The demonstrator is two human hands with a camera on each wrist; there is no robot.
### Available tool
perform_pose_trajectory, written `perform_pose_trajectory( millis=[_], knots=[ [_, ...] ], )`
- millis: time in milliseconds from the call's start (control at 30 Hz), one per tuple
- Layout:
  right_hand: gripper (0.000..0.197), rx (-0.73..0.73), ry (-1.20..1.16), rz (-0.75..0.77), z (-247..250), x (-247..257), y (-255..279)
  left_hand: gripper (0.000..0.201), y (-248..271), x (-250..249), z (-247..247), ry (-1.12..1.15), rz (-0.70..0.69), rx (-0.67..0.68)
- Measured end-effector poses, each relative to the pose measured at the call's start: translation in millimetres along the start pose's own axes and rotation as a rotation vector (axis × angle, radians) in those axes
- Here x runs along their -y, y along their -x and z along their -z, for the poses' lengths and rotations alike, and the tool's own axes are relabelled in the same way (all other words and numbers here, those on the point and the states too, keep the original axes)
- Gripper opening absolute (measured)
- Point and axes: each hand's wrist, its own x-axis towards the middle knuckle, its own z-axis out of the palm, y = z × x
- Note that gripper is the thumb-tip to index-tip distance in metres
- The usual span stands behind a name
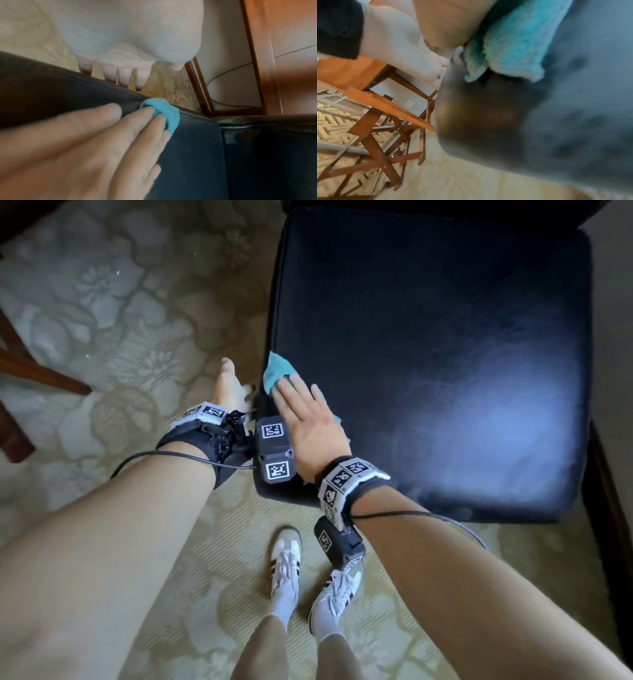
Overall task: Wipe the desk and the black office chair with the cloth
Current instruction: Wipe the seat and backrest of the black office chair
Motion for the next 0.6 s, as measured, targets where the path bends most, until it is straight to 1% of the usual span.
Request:
perform_pose_trajectory(
  millis=[33,67,100,167,267,333,367,433,467,500,533,567,600],
  knots=[
    [0.054,-0.035,-0.010,0.025,1.3,-9.3,6.6,0.080,1.4,2.2,-1.1,0.024,0.007,0.006],
    [0.052,-0.065,0.007,0.014,1.6,-22.4,15.7,0.082,-1.9,3.9,-3.9,0.009,0.009,-0.010],
    [0.049,-0.121,0.022,-0.030,1.1,-40.4,28.0,0.085,-1.8,4.6,-9.0,-0.001,0.017,-0.030],
    [0.046,-0.218,0.000,-0.198,0.9,-84.1,60.6,0.088,7.5,5.7,-21.2,-0.035,-0.012,-0.088],
    [0.050,-0.324,0.012,-0.541,7.5,-142.7,114.0,0.078,19.6,9.9,-41.0,-0.186,-0.123,-0.178],
    [0.054,-0.347,0.012,-0.709,7.7,-157.8,133.0,0.075,16.7,20.3,-46.5,-0.274,-0.152,-0.184],
    [0.053,-0.360,-0.001,-0.775,5.5,-157.6,134.9,0.072,9.8,25.9,-46.2,-0.305,-0.179,-0.167],
    [0.052,-0.416,-0.045,-0.877,3.2,-145.2,121.7,0.068,9.5,32.8,-47.5,-0.353,-0.228,-0.117],
    [0.052,-0.451,-0.069,-0.884,1.4,-132.5,110.0,0.070,7.6,36.6,-47.3,-0.333,-0.238,-0.143],
    [0.052,-0.485,-0.080,-0.837,-2.1,-115.0,98.0,0.074,6.3,40.8,-45.5,-0.304,-0.234,-0.191],
    [0.052,-0.506,-0.073,-0.724,-8.0,-93.1,87.4,0.079,6.8,45.4,-43.9,-0.281,-0.219,-0.226],
    [0.050,-0.513,-0.062,-0.572,-17.1,-67.5,79.7,0.081,8.7,50.7,-42.6,-0.235,-0.206,-0.238],
    [0.049,-0.488,-0.060,-0.413,-26.8,-40.9,74.8,0.081,10.0,58.3,-40.1,-0.177,-0.205,-0.238]
  ],
)
